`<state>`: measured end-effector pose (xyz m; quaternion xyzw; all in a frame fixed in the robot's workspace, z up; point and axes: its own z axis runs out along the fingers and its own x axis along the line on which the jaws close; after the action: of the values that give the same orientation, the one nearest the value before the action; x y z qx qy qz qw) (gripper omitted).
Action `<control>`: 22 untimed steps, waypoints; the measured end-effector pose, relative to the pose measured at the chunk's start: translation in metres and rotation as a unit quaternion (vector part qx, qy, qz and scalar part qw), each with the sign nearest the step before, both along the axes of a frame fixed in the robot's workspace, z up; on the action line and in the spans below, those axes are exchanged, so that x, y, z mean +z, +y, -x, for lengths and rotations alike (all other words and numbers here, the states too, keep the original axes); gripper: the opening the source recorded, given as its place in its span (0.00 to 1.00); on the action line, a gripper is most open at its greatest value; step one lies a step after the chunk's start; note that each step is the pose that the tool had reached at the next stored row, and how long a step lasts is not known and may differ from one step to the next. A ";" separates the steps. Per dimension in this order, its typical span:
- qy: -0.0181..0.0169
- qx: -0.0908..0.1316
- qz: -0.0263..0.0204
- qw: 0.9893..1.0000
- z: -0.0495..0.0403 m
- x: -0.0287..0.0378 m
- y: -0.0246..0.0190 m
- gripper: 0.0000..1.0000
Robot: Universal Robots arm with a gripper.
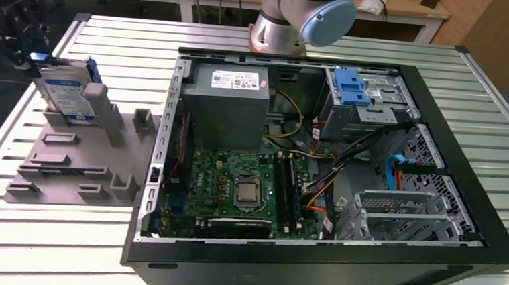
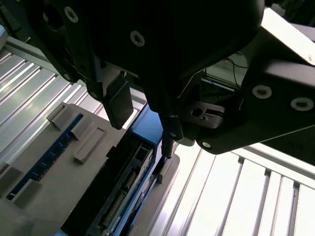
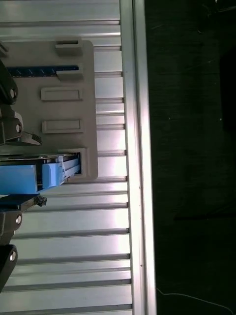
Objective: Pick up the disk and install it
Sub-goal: 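Pick up the disk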
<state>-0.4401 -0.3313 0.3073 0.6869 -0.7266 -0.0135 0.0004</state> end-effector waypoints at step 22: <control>0.000 0.000 0.000 1.000 0.0005 -0.0162 0.0006 0.49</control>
<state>-0.4405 -0.3306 0.2911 0.6869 -0.7266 -0.0137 0.0005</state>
